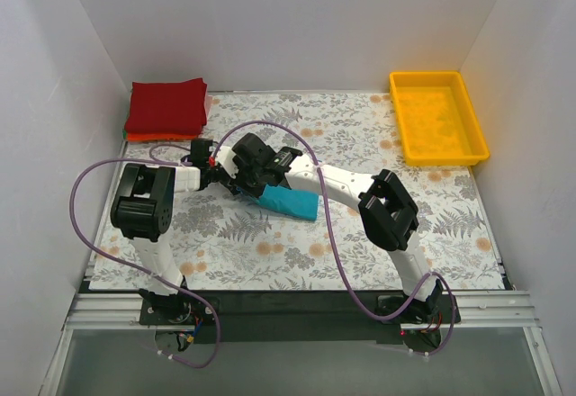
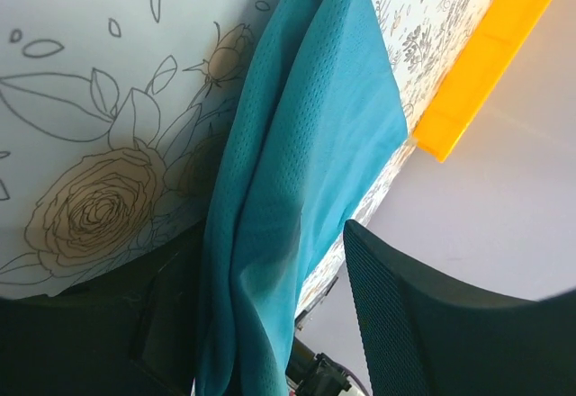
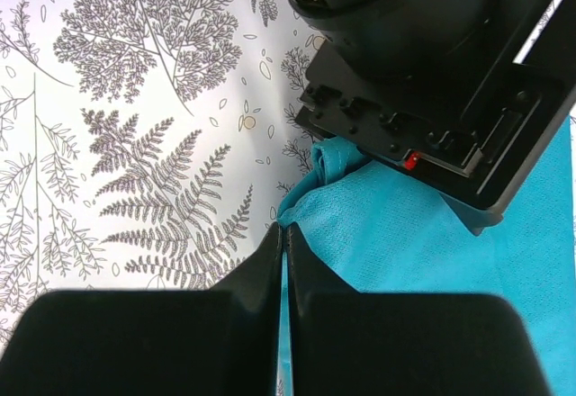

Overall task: Fold and stack the t-shirts
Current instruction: Neatly place the folded tshirt to the corner

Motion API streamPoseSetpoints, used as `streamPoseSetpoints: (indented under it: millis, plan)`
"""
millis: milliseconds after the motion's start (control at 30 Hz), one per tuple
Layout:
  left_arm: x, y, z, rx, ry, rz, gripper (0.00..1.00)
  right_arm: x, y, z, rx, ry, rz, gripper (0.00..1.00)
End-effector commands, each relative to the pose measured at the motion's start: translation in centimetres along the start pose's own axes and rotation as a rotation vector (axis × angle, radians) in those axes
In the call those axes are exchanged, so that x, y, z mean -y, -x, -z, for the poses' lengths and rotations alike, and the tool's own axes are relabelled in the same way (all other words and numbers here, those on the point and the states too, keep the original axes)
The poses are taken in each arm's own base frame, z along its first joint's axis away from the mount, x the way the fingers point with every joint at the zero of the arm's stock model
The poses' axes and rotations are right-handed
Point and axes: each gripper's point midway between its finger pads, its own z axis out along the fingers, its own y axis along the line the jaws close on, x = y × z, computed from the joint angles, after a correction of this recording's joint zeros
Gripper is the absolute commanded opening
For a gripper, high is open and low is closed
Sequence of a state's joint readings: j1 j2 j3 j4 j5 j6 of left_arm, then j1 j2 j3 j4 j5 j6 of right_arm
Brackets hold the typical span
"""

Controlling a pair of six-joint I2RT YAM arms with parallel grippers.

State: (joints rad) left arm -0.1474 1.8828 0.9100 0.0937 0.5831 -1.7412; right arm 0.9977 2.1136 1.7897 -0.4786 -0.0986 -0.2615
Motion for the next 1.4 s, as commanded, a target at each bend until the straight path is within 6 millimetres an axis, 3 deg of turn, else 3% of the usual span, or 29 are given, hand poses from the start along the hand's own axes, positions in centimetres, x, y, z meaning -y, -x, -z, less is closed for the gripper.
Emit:
streamPoseSetpoints:
  millis: [0, 300, 400, 500, 600, 633, 700, 733, 800, 833, 900, 933, 967, 1067, 1100, 1167, 1200, 1300, 1333, 1367]
  plan:
    - [-2.4, 0.8, -1.1, 0.055, 0.086, 0.011, 0.57, 0.0, 3.2, 2.5, 0.088, 0.000, -0.002, 0.01]
    - [-2.0, 0.0, -2.0, 0.036, 0.078, -0.011, 0.51, -0.3, 2.9, 2.6, 0.085, 0.009, -0.008, 0.01]
    - [-1.8, 0.2, -2.3, 0.038, 0.076, -0.023, 0.44, -0.3, 3.0, 2.7, 0.088, 0.007, -0.009, 0.01]
    - [-1.8, 0.6, -2.3, 0.054, 0.085, -0.045, 0.27, -0.1, 2.8, 2.7, 0.081, -0.002, -0.010, 0.01]
    - [-2.1, 1.7, -2.1, 0.093, 0.143, -0.115, 0.00, 0.5, 2.6, 3.1, 0.078, -0.024, -0.026, 0.22]
    - [-1.0, 2.8, -2.0, 0.112, 0.148, -0.225, 0.00, 0.7, 3.0, 4.0, 0.095, -0.035, -0.048, 0.43]
    - [-2.2, 4.2, -1.6, 0.144, 0.264, -0.309, 0.00, 2.1, 2.3, 5.1, 0.098, -0.042, -0.096, 0.67]
    - [-1.9, 5.1, -1.4, 0.159, 0.296, -0.368, 0.00, 2.7, 2.7, 6.5, 0.123, -0.050, -0.112, 0.85]
    - [-1.2, 7.4, -0.6, 0.198, 0.373, -0.498, 0.00, 4.5, 1.5, 7.8, 0.125, -0.062, -0.169, 0.98]
    - [-0.9, 8.0, -0.3, 0.215, 0.387, -0.530, 0.00, 5.1, 1.7, 9.2, 0.145, -0.067, -0.183, 0.98]
    - [1.2, 10.1, 0.7, 0.280, 0.402, -0.649, 0.00, 6.6, 0.0, 10.4, 0.140, -0.068, -0.226, 0.98]
    - [2.1, 10.8, 1.1, 0.310, 0.405, -0.682, 0.00, 7.1, 0.1, 11.7, 0.159, -0.080, -0.227, 0.98]
    - [4.2, 12.0, 1.8, 0.347, 0.388, -0.763, 0.00, 8.2, -0.8, 12.3, 0.154, -0.098, -0.233, 0.98]
    - [7.1, 13.8, 2.6, 0.392, 0.370, -0.873, 0.00, 9.2, -2.7, 13.8, 0.136, -0.132, -0.233, 0.98]
    - [9.0, 15.0, 3.1, 0.422, 0.351, -0.923, 0.00, 10.0, -3.5, 14.3, 0.129, -0.154, -0.237, 0.98]
    - [10.5, 16.7, 4.1, 0.459, 0.319, -0.940, 0.00, 10.4, -5.0, 14.9, 0.116, -0.159, -0.252, 0.98]
    - [12.4, 17.6, 4.9, 0.491, 0.284, -0.964, 0.00, 10.5, -5.4, 15.3, 0.117, -0.165, -0.254, 0.98]
    - [14.1, 19.8, 6.1, 0.522, 0.256, -1.024, 0.00, 10.5, -6.8, 15.3, 0.096, -0.165, -0.265, 0.98]
    - [15.6, 20.9, 6.6, 0.554, 0.248, -1.053, 0.00, 10.5, -6.9, 15.5, 0.097, -0.168, -0.265, 0.98]
    - [15.6, 21.9, 7.3, 0.570, 0.269, -1.048, 0.00, 10.5, -7.3, 15.4, 0.091, -0.166, -0.270, 0.98]
